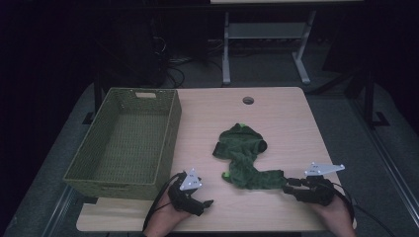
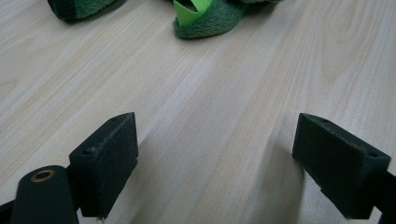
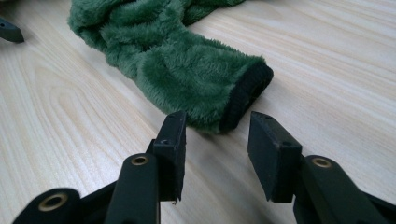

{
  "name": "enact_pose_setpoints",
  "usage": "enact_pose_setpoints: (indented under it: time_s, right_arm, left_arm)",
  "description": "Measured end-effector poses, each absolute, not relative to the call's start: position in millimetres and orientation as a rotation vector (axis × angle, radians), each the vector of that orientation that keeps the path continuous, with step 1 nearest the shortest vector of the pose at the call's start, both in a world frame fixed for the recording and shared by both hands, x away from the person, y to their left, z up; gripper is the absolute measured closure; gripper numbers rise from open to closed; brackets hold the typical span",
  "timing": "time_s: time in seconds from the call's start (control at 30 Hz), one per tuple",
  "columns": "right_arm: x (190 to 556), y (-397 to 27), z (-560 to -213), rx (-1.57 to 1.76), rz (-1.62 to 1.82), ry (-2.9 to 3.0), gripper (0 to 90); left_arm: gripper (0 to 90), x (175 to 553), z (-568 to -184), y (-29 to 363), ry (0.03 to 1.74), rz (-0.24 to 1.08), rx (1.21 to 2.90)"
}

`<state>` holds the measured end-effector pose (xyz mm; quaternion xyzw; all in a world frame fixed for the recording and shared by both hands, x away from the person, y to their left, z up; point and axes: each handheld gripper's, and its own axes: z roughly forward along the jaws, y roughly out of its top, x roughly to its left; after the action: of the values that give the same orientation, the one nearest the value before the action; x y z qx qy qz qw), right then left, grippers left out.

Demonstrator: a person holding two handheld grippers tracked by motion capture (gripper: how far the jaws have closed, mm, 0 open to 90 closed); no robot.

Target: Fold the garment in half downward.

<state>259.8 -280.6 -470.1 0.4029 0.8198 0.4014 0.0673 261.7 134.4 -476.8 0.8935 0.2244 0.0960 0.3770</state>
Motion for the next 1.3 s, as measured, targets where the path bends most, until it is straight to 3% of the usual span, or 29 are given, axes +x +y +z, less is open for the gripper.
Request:
enact_pose_setpoints:
  time_s: [0.17,0.27,0.83,1.3]
  right_arm:
    - [262.2,-279.5,-470.1,1.208,1.193,2.483,79.0]
    - [261.6,-280.6,-467.7,1.195,1.195,2.479,83.7]
    - [265.2,-251.4,-425.4,0.913,1.333,2.451,84.7]
    - [283.3,-206.7,-414.0,0.702,1.367,2.523,83.9]
  left_arm:
    - [13.7,261.8,-476.8,134.3,0.575,0.245,2.285]
    - [13.7,261.8,-476.8,134.3,0.575,0.246,2.285]
    - [13.7,261.8,-477.0,133.9,0.580,0.241,2.284]
    - [13.7,262.2,-477.1,133.8,0.579,0.245,2.282]
